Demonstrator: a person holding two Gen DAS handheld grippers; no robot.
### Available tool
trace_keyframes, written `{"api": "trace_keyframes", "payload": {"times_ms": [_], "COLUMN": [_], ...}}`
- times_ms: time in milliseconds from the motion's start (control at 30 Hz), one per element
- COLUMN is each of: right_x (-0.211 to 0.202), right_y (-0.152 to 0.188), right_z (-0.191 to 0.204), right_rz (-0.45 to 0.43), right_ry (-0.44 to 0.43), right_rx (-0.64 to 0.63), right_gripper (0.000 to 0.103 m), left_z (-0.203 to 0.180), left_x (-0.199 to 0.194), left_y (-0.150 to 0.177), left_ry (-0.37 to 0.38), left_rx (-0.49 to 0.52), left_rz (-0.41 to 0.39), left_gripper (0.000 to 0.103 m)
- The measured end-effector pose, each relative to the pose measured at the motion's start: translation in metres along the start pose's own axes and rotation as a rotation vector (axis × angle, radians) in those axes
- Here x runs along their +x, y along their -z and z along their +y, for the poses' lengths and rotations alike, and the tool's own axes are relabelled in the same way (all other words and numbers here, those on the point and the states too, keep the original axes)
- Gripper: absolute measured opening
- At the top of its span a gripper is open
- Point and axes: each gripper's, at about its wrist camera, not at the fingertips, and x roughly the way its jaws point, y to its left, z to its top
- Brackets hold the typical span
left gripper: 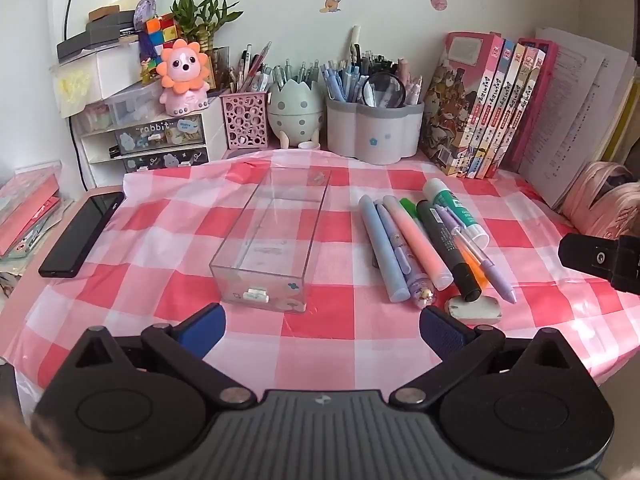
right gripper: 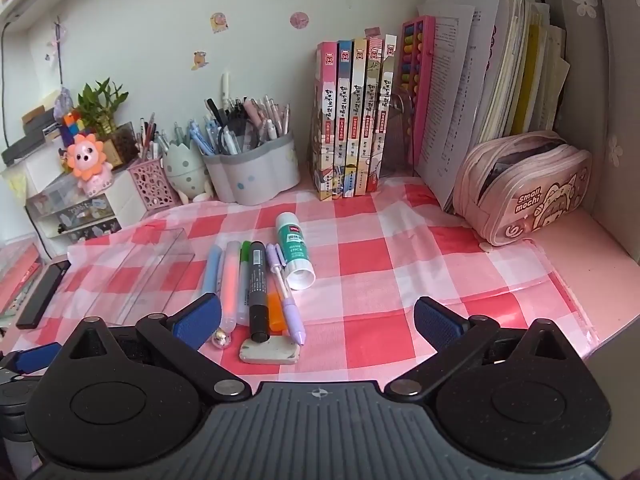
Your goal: Organize stationery
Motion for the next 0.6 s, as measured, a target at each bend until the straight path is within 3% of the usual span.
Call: {"api": "trace_keyframes", "payload": {"times_ms": [600], "right_x": [-0.0023], "right_y": [0.0003], "right_z": [-0.0037], "right_rz": [-0.008], "right_ry": [0.023], "right_rx": [0.004], "right_gripper": [0.098], "left_z": [-0.0059], "left_x": [0.0004], "left_y": [-0.0021], "left_ry": [0.022], "left_rx": [0.017], "left_rz": [-0.007], "left_gripper": [0.064]}}
